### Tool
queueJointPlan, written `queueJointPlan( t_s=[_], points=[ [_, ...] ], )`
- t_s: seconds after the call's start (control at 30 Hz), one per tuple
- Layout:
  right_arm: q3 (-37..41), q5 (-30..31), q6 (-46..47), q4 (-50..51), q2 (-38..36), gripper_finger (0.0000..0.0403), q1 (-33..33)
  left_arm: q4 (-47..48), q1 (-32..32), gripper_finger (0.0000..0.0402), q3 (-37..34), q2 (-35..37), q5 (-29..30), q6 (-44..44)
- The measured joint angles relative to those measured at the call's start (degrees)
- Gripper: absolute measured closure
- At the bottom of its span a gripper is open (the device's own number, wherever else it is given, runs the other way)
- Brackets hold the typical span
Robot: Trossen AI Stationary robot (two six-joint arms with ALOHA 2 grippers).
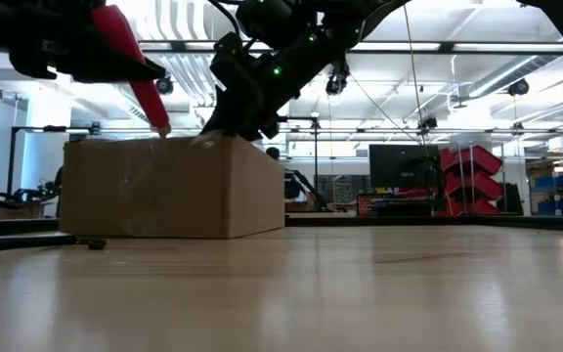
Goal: Unpack boxes
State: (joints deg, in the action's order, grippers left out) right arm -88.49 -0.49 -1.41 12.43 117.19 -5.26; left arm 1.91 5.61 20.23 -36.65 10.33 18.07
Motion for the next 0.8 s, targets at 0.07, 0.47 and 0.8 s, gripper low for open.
queueJointPlan(
  t_s=[0.07,0.47,0.8],
  points=[
    [0.0,0.0,0.0,-0.1,0.0,0.0204,0.0,1.8,0.0,0.0374,1.0,-0.1,0.2,0.1],
    [0.3,-0.1,0.0,0.0,0.0,0.0204,0.0,5.9,0.0,0.0374,2.8,-1.8,1.3,-3.6],
    [0.3,-0.2,0.1,0.0,0.0,0.0204,0.0,7.4,0.1,0.0374,4.7,-2.7,1.3,-2.6]
  ],
)
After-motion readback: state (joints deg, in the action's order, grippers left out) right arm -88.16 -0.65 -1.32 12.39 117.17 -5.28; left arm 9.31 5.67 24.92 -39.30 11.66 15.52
